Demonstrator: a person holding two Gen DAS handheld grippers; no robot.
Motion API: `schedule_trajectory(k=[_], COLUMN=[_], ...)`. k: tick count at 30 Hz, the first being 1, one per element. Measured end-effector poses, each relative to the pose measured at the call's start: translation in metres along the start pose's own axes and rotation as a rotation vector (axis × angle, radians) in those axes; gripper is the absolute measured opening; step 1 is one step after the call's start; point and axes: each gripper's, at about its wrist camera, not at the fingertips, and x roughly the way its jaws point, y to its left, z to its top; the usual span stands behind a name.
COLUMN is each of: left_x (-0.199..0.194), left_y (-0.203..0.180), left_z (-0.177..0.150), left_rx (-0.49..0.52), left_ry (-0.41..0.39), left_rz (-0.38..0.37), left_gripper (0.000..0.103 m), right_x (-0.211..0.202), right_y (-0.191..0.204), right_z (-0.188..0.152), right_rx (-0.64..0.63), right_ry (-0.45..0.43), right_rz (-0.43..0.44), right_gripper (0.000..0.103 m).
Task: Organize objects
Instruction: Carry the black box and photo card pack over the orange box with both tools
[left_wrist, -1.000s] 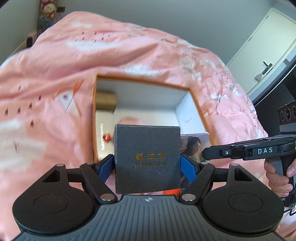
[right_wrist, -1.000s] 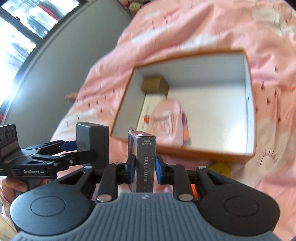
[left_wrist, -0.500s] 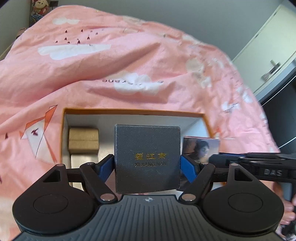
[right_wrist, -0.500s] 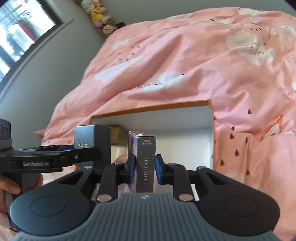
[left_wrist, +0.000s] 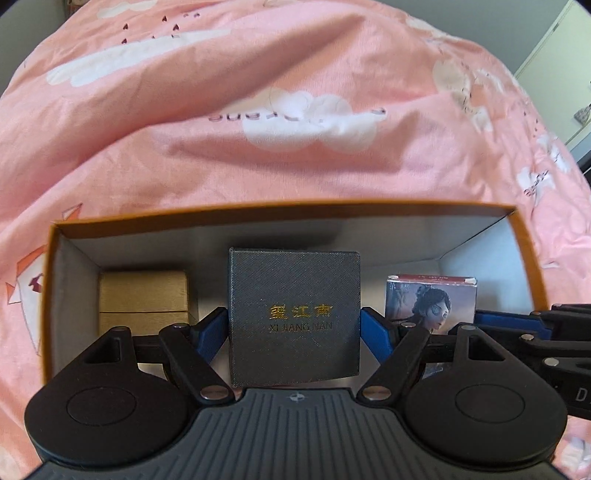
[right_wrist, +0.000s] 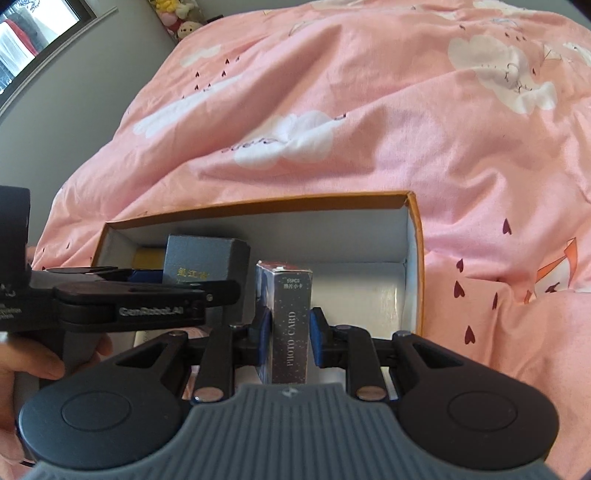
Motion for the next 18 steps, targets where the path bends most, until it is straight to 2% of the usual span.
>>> schedule_trajectory(k=[3, 9, 12, 18], left_x=[0.008, 0.013, 0.009, -0.006], left_y=[-0.004, -0.006, -0.005, -0.005], left_z=[-0.002, -0.004, -0.004, -0.003], left_rx=[0.025, 0.056, 0.060, 0.058], left_ry=[0.010, 0.020, -0.009, -0.059], left_rz=[0.043, 0.069, 0.056, 0.058], left_gripper=[0.089, 0.093, 0.099, 0.100], right_x=[0.008, 0.020, 0.025, 0.031], right_y=[-0.003, -0.002, 0.000, 0.002], right_z=[-0.001, 0.001, 0.001, 0.000], right_rx=[0.009, 0.015, 0.017, 0.024], right_ry=[0.017, 0.031, 0.034, 0.046], right_rz=[-0.001, -0.001, -0.008, -0.010], right_gripper=[0.024, 0.024, 0.024, 0.024])
